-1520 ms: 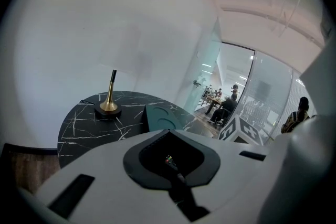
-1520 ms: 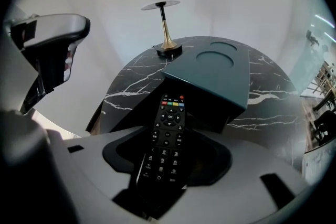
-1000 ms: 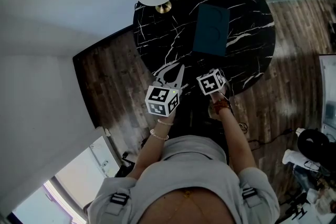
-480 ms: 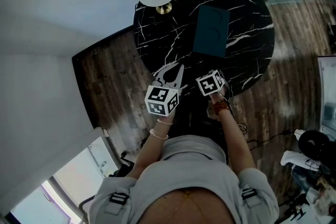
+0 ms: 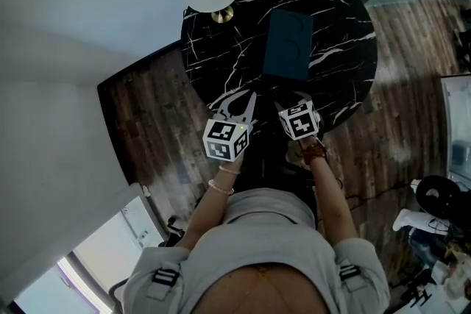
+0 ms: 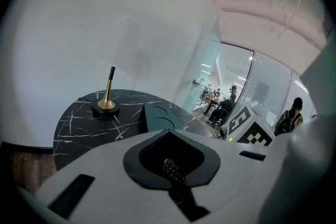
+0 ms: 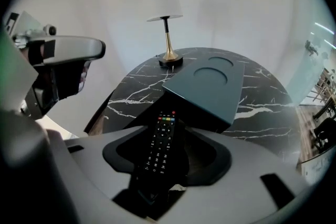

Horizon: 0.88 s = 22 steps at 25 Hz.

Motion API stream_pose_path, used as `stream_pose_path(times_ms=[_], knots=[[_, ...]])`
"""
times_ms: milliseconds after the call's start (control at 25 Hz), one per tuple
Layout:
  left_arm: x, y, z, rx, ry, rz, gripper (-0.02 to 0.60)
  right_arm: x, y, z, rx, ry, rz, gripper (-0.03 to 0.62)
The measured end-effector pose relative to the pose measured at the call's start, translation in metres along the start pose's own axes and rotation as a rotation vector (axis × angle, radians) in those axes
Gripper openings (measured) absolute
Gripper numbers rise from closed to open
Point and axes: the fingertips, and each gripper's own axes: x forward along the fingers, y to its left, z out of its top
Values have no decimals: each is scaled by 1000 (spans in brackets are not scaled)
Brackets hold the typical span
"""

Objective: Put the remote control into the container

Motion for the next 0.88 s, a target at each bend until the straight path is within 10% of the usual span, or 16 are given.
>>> stream_pose_path(times_ms=[360, 880], knots=[[18, -26, -23, 24, 89, -58, 2, -31, -18, 16, -25, -135, -55, 56], [25, -39, -51, 49, 168, -65, 2, -39, -56, 18, -59, -161, -95, 12]])
